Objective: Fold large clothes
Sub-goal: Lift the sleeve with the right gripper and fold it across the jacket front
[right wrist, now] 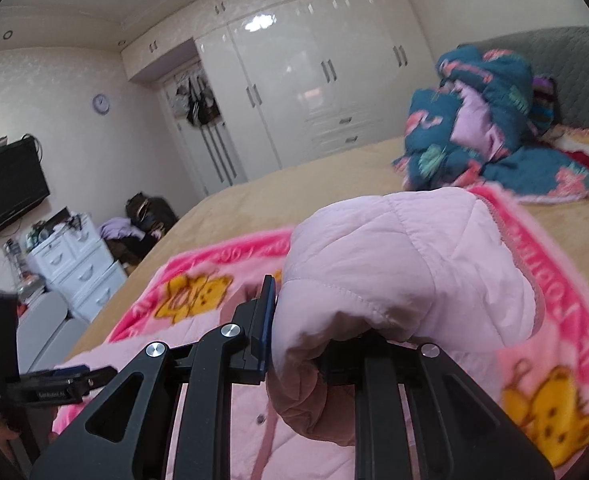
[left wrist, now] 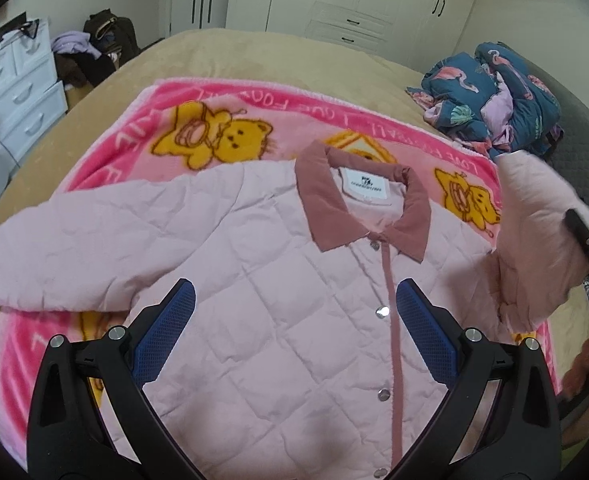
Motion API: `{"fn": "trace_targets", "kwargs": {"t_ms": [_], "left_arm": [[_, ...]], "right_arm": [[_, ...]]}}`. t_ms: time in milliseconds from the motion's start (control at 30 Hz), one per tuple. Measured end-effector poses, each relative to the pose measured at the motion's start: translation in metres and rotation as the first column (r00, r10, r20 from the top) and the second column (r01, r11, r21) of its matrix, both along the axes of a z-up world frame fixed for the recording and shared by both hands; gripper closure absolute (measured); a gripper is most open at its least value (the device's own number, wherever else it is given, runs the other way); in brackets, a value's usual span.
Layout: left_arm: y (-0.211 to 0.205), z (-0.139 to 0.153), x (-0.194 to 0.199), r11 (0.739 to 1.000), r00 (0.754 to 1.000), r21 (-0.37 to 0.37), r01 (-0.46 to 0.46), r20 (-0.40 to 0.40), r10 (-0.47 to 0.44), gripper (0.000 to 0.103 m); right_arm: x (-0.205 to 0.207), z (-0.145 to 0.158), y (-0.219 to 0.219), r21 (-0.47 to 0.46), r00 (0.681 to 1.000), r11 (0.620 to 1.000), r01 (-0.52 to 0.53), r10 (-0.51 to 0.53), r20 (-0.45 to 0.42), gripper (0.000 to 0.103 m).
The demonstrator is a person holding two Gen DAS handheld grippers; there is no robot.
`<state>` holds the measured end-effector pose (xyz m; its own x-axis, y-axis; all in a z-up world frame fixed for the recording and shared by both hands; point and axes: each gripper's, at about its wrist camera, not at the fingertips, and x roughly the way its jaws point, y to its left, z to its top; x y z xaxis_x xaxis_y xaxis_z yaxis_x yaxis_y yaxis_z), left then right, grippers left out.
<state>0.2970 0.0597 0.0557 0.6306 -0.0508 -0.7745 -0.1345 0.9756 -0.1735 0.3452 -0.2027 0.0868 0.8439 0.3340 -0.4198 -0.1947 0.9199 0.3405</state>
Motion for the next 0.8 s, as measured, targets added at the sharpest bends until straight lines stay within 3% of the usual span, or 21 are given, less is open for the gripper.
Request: {"fn": "trace_targets", "kwargs": {"t_ms": [433,667,767,800], "left_arm": [[0.016,-0.046,-0.005,0.999,0.995,-0.036,-0.039,-0.088,0.036,0.009],[0.016,-0.059,-0.003,0.997,0.993,-0.074,-0.040,-0.116,0.031,0.009],[0.017,-0.062,-0.002,0.994,0.992,-0.103,-0.040,-0.126,0.027,0.009],[0.018,-0.062,-0.002,0.992,0.991,-0.119,-0.039,-0.128,0.024,0.009]], "right_arm": [[-0.003,-0.119,0.081,0.026,0.961,0.994,-0.107,0.110,-0.254,0.082],[-0.014,-0.136,0.075,0.104,0.938,0.987,-0.119,0.146,-0.314,0.045],[-0.029,-0.131,0.055,0.174,0.941,0.984,-0.033,0.089,-0.327,0.025],[-0.032,-0.129,0.046,0.204,0.944,0.979,-0.006,0.072,-0.321,0.023]]}}
